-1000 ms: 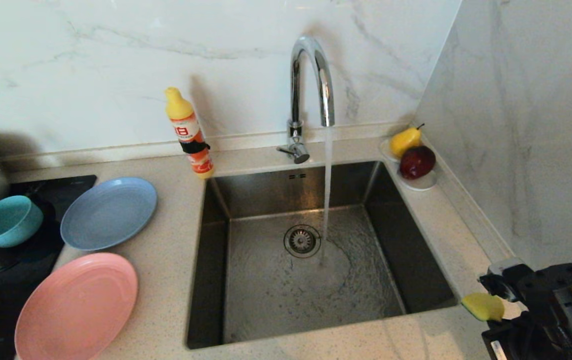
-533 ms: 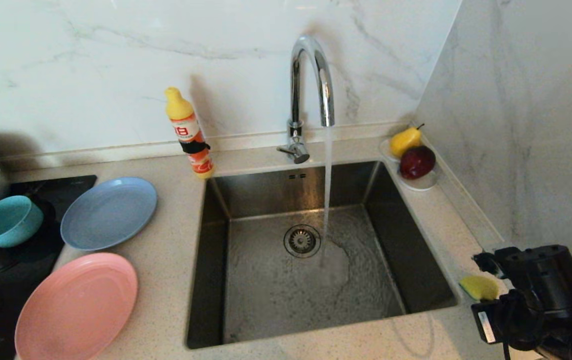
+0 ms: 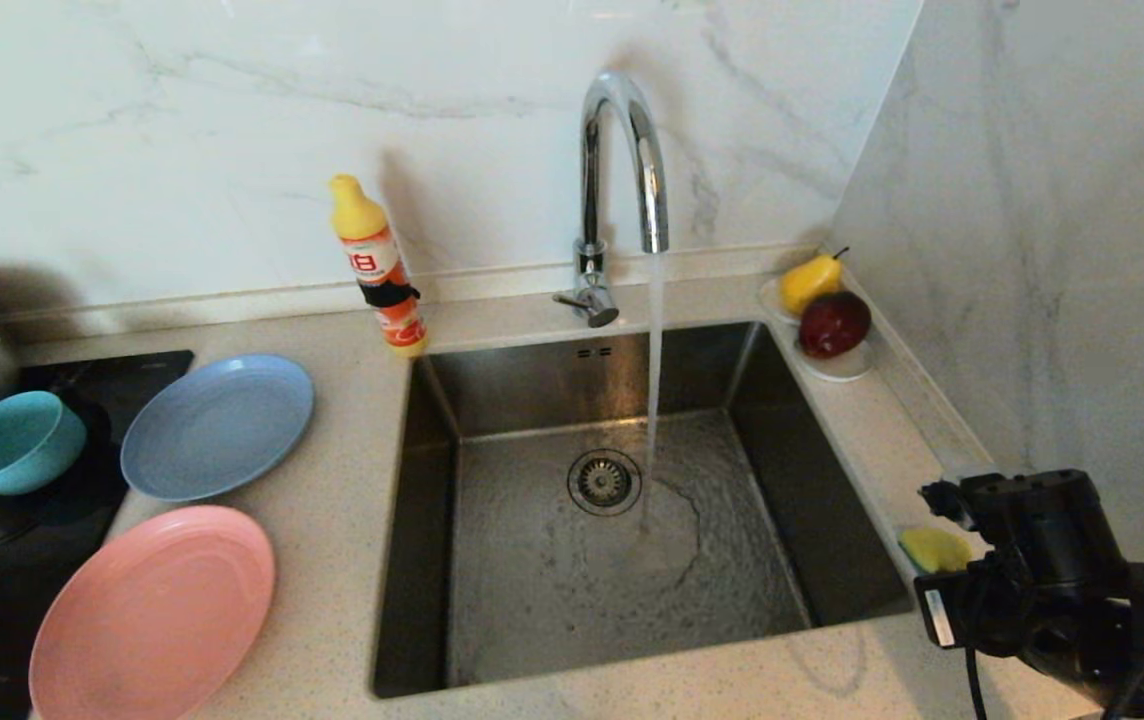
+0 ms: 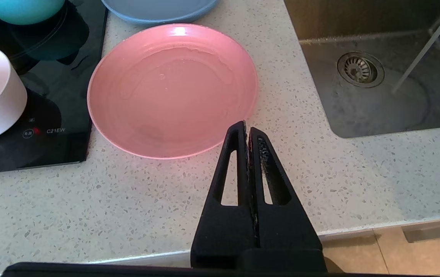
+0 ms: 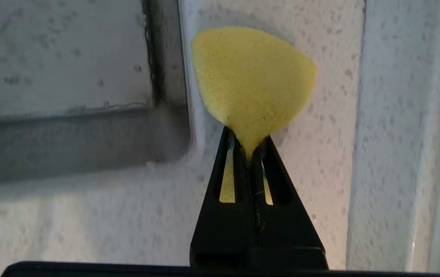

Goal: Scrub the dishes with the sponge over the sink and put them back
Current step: Put down the sponge

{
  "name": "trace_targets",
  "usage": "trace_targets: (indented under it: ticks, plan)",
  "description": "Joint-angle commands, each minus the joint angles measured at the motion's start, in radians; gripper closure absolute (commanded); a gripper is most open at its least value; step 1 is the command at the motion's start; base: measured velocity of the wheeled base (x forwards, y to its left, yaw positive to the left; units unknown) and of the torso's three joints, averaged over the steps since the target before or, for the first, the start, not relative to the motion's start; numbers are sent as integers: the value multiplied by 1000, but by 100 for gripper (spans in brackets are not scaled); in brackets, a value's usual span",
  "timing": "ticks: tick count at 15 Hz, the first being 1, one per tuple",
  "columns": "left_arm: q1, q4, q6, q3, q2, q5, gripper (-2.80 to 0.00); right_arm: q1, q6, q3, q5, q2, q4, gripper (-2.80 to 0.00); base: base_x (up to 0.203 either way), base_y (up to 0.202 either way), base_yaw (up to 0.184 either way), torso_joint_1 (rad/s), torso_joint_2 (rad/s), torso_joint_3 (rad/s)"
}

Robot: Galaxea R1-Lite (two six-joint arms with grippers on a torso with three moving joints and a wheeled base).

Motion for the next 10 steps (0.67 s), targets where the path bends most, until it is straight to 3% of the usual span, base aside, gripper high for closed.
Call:
trace_targets:
  ticks: [1,10]
  plan:
    - [0,0,1,0,2,0,0,-11,-4,-25,-1,32,-4,0,0,0,0,0,0,0]
    - [0,0,0,0,2,0,0,-51,-57,-51,6,49,-22,0,0,0,0,0,0,0]
